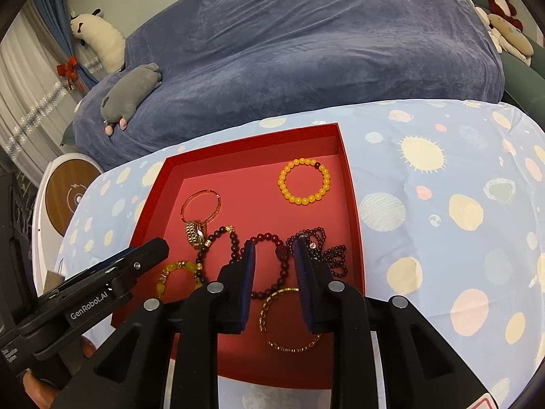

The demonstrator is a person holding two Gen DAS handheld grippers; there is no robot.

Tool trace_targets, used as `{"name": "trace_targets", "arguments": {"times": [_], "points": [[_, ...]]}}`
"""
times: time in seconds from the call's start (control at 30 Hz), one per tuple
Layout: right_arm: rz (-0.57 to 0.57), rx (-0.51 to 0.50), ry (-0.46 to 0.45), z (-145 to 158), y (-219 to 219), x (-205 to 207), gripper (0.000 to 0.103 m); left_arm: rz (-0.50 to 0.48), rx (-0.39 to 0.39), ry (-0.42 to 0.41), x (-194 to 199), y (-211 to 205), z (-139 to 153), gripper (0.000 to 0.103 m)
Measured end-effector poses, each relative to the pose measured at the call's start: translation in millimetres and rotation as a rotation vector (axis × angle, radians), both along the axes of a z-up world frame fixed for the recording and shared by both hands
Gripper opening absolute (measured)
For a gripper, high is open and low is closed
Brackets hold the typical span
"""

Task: Organize jewelry
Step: 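Lift both bracelets into the red box and open both grippers, then raise both open grippers out of the red box, then grasp a gold hoop earring with the right gripper while the left approaches the other hoop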

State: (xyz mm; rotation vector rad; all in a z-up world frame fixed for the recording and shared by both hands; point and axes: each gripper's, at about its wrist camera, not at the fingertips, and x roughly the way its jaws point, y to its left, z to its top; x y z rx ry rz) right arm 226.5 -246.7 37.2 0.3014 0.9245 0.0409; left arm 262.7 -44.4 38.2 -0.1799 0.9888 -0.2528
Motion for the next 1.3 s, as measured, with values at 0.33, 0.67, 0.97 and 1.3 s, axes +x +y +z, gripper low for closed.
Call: {"name": "trace_targets", "arguments": {"times": [0.33, 0.67, 0.97, 1.3], "points": [[0.005, -0.017, -0.011, 12.4, 7.6, -48.3, 0.03, 0.011, -0.022, -0.018, -44.8, 16.7, 16.5, 0.055], [0.037, -0.035, 0.025, 7.4, 24.6, -117.1, 0.03, 0.035, -0.02, -0.004, -98.3, 41.6, 17.2, 0.055], [0.057, -0.033, 0.078, -7.9, 39.0, -167.3, 0.03, 0.057, -0.006, 0.058, -145.3, 62.2, -5.1, 0.055], [0.077, -0.034, 0.106, -16.4, 55.5, -198.0, 0.03, 0.058, 0.023, 0.081, -182.3, 72.2, -16.6, 0.055]]}}
